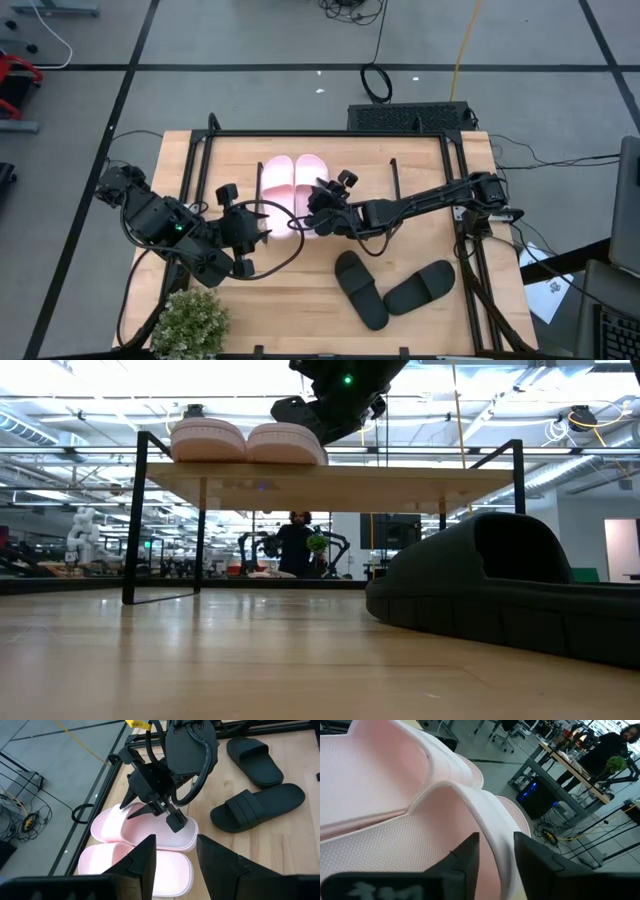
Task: Pick and place slides into the shelf
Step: Put the pink slipper on the shelf, then put the left black slipper on the shelf
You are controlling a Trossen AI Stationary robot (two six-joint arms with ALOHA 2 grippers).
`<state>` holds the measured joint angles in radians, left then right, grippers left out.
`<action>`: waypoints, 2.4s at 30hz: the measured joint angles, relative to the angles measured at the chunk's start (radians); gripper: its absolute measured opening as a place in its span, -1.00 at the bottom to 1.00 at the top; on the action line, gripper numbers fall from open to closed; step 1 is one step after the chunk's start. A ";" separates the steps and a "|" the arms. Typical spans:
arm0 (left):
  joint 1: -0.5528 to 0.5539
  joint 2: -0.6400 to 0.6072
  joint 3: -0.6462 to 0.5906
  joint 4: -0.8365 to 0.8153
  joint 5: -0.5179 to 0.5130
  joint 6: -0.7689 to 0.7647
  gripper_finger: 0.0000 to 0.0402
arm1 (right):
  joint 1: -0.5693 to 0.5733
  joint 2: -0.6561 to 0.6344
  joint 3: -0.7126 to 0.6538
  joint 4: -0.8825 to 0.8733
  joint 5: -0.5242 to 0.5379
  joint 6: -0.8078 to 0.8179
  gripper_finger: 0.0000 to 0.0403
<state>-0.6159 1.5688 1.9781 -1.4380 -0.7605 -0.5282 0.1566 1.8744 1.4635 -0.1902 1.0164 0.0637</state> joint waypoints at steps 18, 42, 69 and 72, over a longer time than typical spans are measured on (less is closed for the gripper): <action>0.000 0.000 0.000 0.000 0.000 0.000 -0.30 | 0.020 0.000 0.000 0.076 -0.001 -0.073 -0.12; 0.000 0.000 0.000 -0.001 0.000 0.000 -0.30 | 0.197 -0.127 0.000 0.248 0.175 -0.411 -0.01; -0.011 0.018 0.001 0.195 0.059 0.088 -0.30 | 0.686 -0.180 -0.157 -0.311 -0.236 0.344 -0.01; -0.028 0.066 0.001 0.291 0.110 0.164 -0.30 | 0.688 -0.180 -0.171 -0.372 -0.235 0.411 -0.01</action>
<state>-0.6438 1.6353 1.9788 -1.1473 -0.6504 -0.3645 0.8448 1.6939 1.2927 -0.5624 0.7817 0.4742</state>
